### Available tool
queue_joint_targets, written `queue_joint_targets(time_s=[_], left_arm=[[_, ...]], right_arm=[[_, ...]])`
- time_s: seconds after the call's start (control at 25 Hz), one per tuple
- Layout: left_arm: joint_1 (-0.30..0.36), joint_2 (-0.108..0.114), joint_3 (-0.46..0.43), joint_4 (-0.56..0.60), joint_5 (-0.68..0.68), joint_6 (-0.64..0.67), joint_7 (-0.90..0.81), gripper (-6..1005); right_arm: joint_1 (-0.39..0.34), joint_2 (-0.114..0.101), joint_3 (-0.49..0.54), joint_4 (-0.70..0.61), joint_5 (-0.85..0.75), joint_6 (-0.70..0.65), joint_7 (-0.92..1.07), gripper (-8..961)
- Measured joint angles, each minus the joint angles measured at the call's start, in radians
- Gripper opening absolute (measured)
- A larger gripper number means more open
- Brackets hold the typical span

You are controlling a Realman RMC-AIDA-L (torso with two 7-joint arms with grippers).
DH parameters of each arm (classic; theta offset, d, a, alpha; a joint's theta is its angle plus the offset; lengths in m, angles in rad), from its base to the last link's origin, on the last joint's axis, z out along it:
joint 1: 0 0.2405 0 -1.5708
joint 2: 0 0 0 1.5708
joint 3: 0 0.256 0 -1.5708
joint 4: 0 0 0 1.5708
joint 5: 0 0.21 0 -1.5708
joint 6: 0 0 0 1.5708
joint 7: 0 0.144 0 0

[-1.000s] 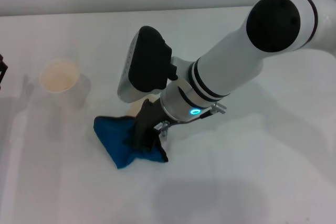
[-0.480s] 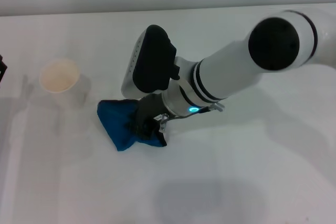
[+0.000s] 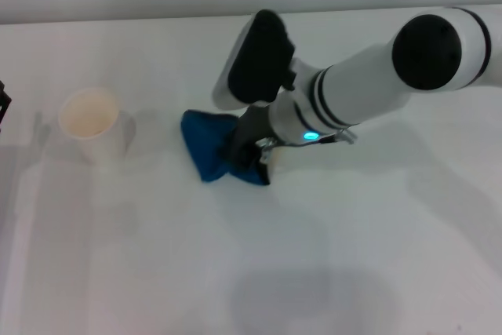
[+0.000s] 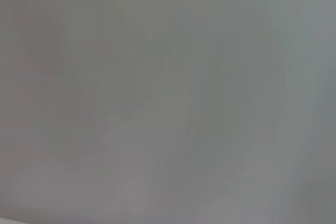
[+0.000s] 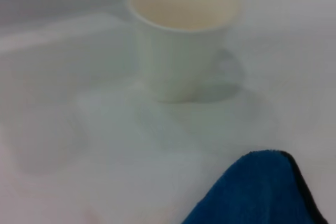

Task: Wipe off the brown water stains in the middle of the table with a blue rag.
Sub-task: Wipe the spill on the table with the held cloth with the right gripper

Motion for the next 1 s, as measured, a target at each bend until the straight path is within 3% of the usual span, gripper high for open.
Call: queue_joint_targets(time_s=[0.32,0.52,1.0], left_arm=[[0.001,0.0,0.0,0.008,0.0,0.0,0.0,875],[0.003,0.0,0.0,0.009,0.0,0.0,0.0,875],[0.003,-0.002,0.0,0.011,0.0,0.0,0.0,875]], right_arm=[[-0.022,-0.006,0.142,0.018,-0.151,0.003,0.048,153],[-0.023,-0.004,0.146,0.007,-0.175,0.025,0.075,152],[-0.052,0.002,-0.098,-0.255,-0.015,0.186,0.038,153]])
